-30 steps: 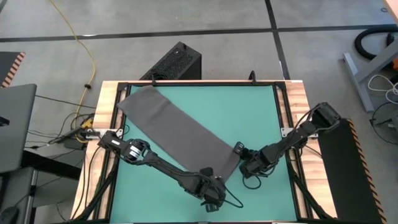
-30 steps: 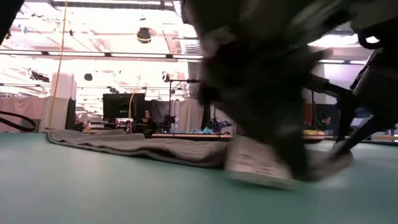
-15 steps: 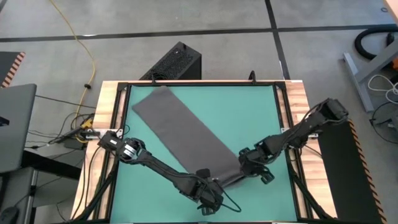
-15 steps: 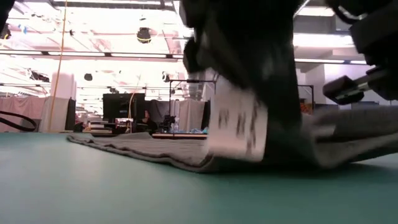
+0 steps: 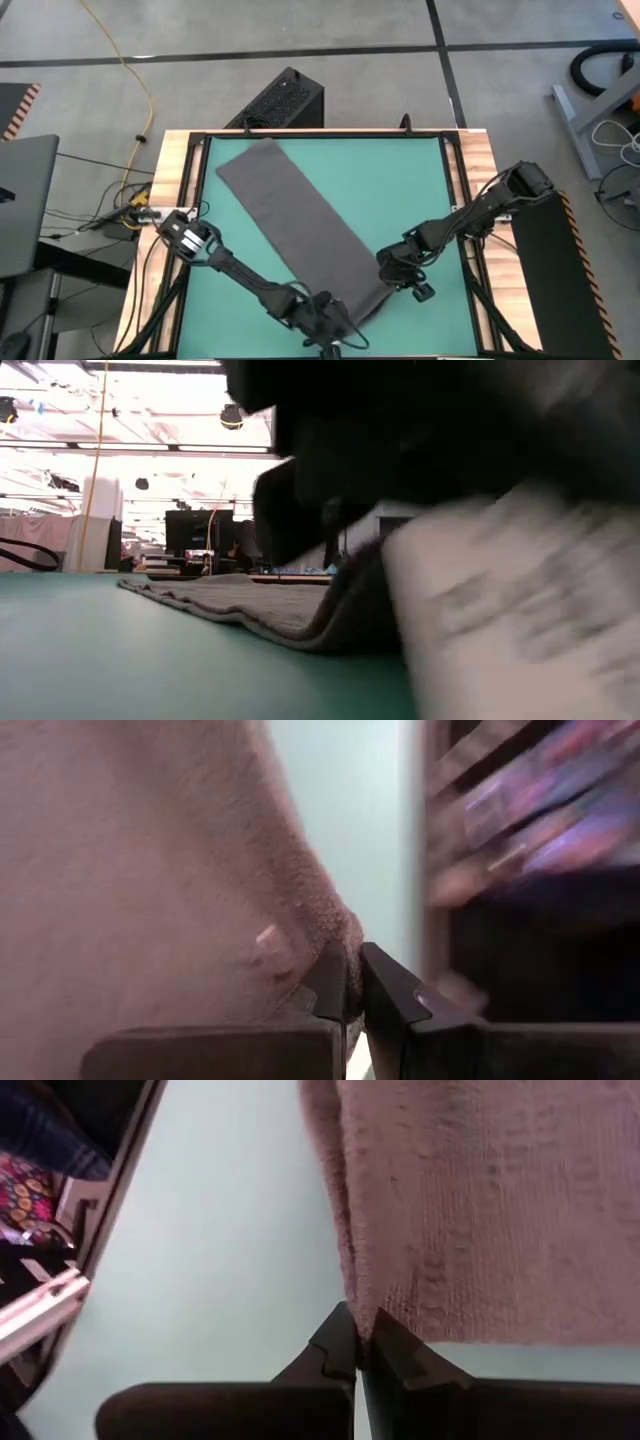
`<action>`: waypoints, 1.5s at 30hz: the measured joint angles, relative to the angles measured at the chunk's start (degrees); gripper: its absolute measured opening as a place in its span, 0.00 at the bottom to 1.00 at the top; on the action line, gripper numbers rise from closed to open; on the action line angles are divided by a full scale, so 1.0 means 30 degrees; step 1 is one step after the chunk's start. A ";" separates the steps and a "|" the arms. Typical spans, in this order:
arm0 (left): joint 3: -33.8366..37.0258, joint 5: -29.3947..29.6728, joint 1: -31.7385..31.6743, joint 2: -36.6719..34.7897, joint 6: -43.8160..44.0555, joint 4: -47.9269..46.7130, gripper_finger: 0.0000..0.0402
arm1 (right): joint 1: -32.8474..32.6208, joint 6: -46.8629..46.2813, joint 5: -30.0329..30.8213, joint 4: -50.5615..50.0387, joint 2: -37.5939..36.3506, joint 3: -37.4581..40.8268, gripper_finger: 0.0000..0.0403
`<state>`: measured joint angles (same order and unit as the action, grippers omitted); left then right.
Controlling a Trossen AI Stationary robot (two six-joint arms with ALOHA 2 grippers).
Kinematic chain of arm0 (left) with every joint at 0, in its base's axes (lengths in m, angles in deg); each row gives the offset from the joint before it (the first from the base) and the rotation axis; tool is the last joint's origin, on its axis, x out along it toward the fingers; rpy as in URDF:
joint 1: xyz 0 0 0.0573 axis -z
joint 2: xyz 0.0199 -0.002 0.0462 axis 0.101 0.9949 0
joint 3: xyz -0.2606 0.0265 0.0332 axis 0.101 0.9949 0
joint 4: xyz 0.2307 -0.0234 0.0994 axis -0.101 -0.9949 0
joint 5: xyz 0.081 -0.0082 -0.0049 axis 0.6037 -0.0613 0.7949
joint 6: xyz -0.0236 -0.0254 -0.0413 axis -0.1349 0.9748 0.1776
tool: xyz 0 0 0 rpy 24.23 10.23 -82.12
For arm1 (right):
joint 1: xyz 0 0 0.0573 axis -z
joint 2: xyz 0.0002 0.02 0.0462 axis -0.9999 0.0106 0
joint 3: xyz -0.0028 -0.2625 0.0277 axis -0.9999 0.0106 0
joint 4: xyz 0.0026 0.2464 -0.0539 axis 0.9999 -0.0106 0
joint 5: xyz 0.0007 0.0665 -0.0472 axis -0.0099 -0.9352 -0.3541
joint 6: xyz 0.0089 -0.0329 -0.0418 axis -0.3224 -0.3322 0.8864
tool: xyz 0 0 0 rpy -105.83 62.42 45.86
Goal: Roll towel into tight, uniform cylinder
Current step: Roll the gray towel
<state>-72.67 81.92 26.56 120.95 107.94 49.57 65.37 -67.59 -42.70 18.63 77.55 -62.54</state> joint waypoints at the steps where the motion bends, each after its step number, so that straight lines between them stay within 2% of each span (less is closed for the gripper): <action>1: 0.1247 -0.0056 0.0014 -0.0195 0.0499 0.2771 0.00 | -0.0058 -0.0151 -0.0101 0.0055 -0.0013 0.0000 0.06; 4: 0.4201 0.0106 0.0034 -0.0464 0.1846 0.8120 0.00 | -0.0197 -0.0571 -0.0316 0.0199 0.0053 0.0000 0.06; 7: 0.6004 0.0252 0.0055 -0.0552 0.3226 1.0520 0.00 | -0.0243 -0.1183 -0.0566 0.0235 0.0067 0.0000 0.06; 11: 0.7111 -0.0120 0.0135 -0.0688 0.5079 1.1152 0.00 | -0.0131 -0.2228 -0.0564 0.0360 0.0067 0.0000 0.06; 15: 0.7294 -0.0945 0.0112 -0.0746 0.5091 1.1102 0.00 | 0.0647 -0.2896 -0.0637 0.1334 0.0401 0.0000 0.06; 18: 0.7277 -0.1498 0.0104 -0.0844 0.5011 1.0413 0.00 | 0.1631 -0.3088 -0.1448 0.1890 0.0873 0.0000 0.06; 24: 0.7288 -0.2289 0.0133 -0.1113 0.4466 0.9582 0.00 | 0.3591 -0.2996 -0.4528 0.2191 0.2592 0.0000 0.06; 30: 0.7371 -0.2170 0.0062 -0.2088 0.3603 0.7105 0.03 | 0.4632 -0.2134 -0.4722 0.2578 0.4382 -0.0015 0.06; 39: 0.7401 -0.0737 -0.0190 -0.5281 0.2132 0.0075 0.14 | 0.5075 -0.1721 -0.4804 0.3075 0.4875 -0.0036 0.06; 45: 0.7386 -0.0303 -0.0174 -0.7261 -0.0323 -0.0194 0.14 | 0.5082 -0.1711 -0.4730 0.3206 0.4846 -0.0015 0.06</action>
<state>-50.51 81.01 26.03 99.17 106.97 48.99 80.62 -72.73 -56.89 28.25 92.09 -62.58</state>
